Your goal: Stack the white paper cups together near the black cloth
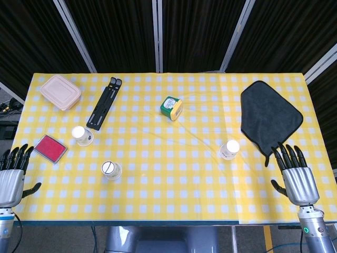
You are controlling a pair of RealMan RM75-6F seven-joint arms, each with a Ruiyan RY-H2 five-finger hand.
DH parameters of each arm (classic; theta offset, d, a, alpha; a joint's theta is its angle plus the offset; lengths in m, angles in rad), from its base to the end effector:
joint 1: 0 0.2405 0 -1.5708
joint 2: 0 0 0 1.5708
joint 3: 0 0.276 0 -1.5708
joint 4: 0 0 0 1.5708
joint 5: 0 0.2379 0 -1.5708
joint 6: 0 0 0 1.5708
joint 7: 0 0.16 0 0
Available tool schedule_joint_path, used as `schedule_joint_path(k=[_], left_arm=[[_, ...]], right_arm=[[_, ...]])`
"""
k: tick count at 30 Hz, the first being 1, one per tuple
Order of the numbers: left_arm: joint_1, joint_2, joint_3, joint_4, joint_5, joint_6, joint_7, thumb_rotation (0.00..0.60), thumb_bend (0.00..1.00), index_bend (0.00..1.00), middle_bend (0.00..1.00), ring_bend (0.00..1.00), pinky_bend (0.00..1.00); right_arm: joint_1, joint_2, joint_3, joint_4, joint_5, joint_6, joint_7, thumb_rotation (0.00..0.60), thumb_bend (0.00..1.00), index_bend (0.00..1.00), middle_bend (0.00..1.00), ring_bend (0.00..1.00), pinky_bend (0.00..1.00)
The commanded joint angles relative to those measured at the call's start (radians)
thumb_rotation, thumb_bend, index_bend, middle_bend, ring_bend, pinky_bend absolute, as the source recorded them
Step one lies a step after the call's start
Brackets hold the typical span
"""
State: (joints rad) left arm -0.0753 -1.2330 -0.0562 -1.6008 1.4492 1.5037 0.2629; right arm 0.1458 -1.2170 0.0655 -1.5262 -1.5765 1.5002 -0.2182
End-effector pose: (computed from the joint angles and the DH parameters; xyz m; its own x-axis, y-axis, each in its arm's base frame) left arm -0.3372 0.1981 0.1097 0.5331 0.0010 0.8460 0.8450 0.0492 -0.5325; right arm -0.3217 -0.2247 0.1164 0.5730 0.0797 0.8157 -0.8065 -0.1223 0.5785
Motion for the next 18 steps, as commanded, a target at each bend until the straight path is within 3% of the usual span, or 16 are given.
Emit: schedule_joint_path(k=[1,18], left_arm=[[0.0,0.0,0.0,-0.001,0.0,0.0,0.001,0.6,0.0,0.0,0.0,0.0,0.0],[-0.017,0.005,-0.005,-0.002,-0.005,-0.024,-0.006,0.6,0.0,0.0,0.0,0.0,0.0]], right_arm=[[0.0,0.0,0.0,-0.001,0.0,0.0,0.0,0.6,0.08,0.01,0.0,0.0,0.0],[0.003,0.0,0.007,0.006,0.007,-0.003,0.014,0.6,0.08,0.02,0.0,0.0,0.0]])
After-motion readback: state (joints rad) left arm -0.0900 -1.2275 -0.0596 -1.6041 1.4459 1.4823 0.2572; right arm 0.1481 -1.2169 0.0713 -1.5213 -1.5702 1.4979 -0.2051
